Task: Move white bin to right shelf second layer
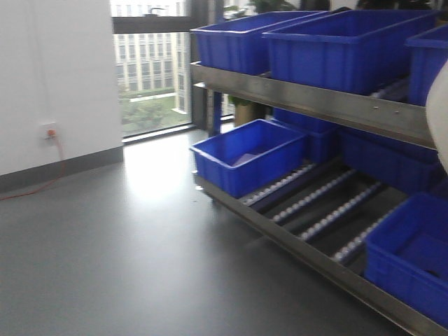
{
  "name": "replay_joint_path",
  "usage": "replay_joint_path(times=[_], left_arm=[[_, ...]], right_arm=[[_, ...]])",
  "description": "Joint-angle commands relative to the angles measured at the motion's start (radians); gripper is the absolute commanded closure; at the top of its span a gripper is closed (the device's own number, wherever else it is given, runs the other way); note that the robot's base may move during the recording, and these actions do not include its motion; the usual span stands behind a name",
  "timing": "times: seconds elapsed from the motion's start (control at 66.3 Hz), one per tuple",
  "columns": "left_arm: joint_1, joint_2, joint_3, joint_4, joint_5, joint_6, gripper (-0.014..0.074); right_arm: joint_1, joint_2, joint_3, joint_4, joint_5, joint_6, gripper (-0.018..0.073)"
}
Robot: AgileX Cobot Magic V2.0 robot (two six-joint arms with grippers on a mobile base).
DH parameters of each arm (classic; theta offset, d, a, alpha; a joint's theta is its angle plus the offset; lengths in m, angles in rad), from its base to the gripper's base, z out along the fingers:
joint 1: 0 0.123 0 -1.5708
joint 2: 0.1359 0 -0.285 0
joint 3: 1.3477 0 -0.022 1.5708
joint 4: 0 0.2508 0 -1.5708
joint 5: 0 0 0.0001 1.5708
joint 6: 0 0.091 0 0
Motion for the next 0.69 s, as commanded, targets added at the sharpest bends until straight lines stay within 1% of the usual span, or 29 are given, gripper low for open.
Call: replay_joint_path(times=[0.0,0.678], left_arm=[[-0.006,-0.016,0.037,-0.006,-0.081,-0.003,0.0512],[-0.006,-0.016,0.037,-0.006,-0.081,-0.003,0.0512]], right_arm=[[-0.006,0.008,-0.032,0.001,-0.096,-0.003,0.0512],[-0.006,0.008,-0.032,0.001,-0.096,-0.003,0.0512]])
